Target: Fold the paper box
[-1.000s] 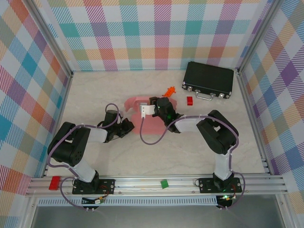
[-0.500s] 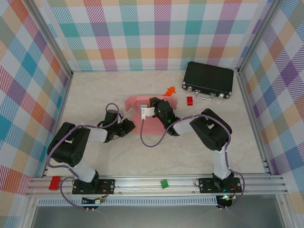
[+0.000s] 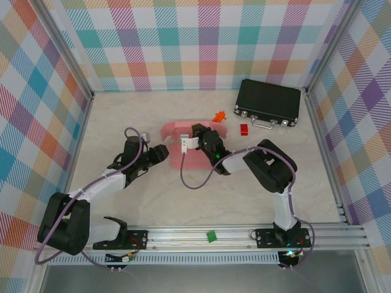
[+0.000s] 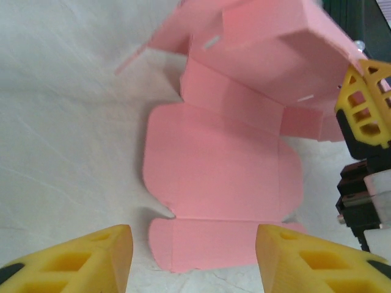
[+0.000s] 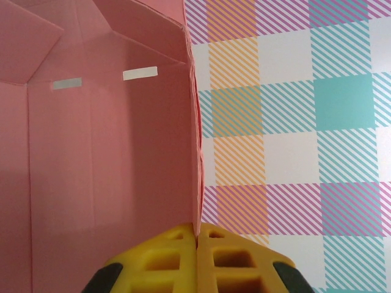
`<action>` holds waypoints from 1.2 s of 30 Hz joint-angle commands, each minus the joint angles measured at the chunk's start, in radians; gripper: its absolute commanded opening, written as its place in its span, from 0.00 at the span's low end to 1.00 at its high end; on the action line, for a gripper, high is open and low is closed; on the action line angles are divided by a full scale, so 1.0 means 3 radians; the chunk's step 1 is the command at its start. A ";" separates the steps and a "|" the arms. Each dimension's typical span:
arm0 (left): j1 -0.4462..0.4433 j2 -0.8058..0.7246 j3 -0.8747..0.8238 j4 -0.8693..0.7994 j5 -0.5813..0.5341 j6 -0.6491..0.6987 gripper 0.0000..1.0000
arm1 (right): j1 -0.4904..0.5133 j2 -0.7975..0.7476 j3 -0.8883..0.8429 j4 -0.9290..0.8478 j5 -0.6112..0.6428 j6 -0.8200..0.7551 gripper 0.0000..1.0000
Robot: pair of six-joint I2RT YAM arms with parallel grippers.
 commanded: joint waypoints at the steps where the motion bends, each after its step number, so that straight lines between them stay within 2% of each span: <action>1: 0.0182 -0.0060 0.0236 -0.0448 -0.0429 0.0160 0.56 | 0.0025 0.0061 0.0021 0.0178 0.0025 -0.0029 0.06; 5: 0.0431 0.0206 0.0564 -0.0631 -0.0483 0.0182 0.56 | 0.0027 0.0053 0.0016 0.0178 0.0017 -0.0018 0.06; 10: 0.0631 0.0842 0.1058 -0.0668 -0.0462 0.0238 0.56 | 0.0033 0.0048 0.0016 0.0161 0.0019 -0.0003 0.06; 16: 0.0708 0.1806 0.1874 -0.0995 -0.0223 0.0420 0.52 | 0.0028 0.0049 0.0033 0.0117 0.0020 0.0018 0.06; 19: 0.0708 0.2097 0.2097 -0.1050 0.0027 0.0495 0.50 | 0.0025 0.0058 0.0060 0.0100 0.0025 0.0023 0.06; 29: 0.0668 0.2168 0.2104 -0.0893 0.0741 0.0718 0.50 | 0.0033 0.0102 0.0171 0.0000 0.0038 0.0033 0.06; 36: 0.0643 0.2131 0.2047 -0.0930 0.0947 0.0748 0.47 | 0.0028 0.0144 0.0205 -0.0016 0.0063 0.0028 0.06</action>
